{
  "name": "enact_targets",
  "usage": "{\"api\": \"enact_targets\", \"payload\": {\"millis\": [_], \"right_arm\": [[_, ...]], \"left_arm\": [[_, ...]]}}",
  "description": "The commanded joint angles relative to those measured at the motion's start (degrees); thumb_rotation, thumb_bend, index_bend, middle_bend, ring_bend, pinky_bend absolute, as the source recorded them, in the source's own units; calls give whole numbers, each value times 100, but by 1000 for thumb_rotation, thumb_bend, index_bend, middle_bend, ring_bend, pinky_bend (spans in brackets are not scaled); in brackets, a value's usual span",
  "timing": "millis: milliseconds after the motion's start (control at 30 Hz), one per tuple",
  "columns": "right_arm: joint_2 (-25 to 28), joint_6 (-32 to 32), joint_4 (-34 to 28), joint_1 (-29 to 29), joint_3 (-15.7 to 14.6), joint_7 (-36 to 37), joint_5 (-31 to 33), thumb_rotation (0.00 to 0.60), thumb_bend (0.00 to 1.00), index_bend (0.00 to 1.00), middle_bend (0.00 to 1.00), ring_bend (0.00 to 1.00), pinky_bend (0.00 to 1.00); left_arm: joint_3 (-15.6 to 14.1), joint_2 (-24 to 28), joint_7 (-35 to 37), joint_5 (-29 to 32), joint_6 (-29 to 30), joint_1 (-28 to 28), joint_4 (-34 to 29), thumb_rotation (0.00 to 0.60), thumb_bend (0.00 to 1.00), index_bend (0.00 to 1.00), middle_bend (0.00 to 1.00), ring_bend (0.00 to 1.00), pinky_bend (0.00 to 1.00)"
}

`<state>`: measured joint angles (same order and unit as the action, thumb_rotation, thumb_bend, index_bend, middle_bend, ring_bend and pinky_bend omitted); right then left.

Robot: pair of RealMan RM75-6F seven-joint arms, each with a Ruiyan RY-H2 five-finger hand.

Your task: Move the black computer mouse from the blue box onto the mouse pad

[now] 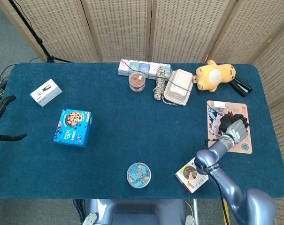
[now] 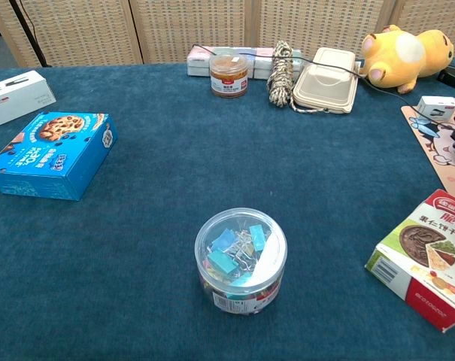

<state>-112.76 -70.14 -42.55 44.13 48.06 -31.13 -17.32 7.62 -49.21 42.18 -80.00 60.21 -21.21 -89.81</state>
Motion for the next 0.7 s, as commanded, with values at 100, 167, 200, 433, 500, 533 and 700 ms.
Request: {"api": "enact_targets", "payload": {"millis": [100, 167, 200, 433, 500, 533, 700], "right_arm": [[134, -588, -770, -173, -241, -70, -319, 600, 389, 54, 21, 0, 43], [229, -838, -1179, -275, -378, -98, -503, 600, 385, 44, 10, 0, 20], [305, -1020, -1484, -350, -486, -116, -653, 600, 382, 39, 5, 0, 10], [1065, -1645, -3551, -905, -1029, -321, -1372, 600, 173, 6, 0, 0, 0], [1482, -1565, -4315, -1154, -1252, -397, -1559, 600, 40, 0, 0, 0, 0], [1694, -1458, -4633, -1270, -1357, -385, -1654, 600, 2, 0, 0, 0, 0], [2808, -611, -5675, -1843, -1936, 82, -2328, 600, 0, 0, 0, 0, 0]], "left_arm": [[-12, -4, 1, -15, -23, -18, 8, 600, 26, 0, 0, 0, 0], [-17, -6, -31, -21, -9, -15, 1, 600, 27, 0, 0, 0, 0], [-21, -9, -67, -22, 4, -12, -12, 600, 26, 0, 0, 0, 0], [-49, -26, -367, -27, 89, 12, -145, 600, 27, 0, 0, 0, 0], [-57, -46, -548, -34, 163, 32, -200, 600, 26, 0, 0, 0, 0], [-62, -61, -648, -35, 199, 42, -226, 600, 26, 0, 0, 0, 0], [-99, -150, -1258, -2, 372, 103, -420, 600, 26, 0, 0, 0, 0]]}}
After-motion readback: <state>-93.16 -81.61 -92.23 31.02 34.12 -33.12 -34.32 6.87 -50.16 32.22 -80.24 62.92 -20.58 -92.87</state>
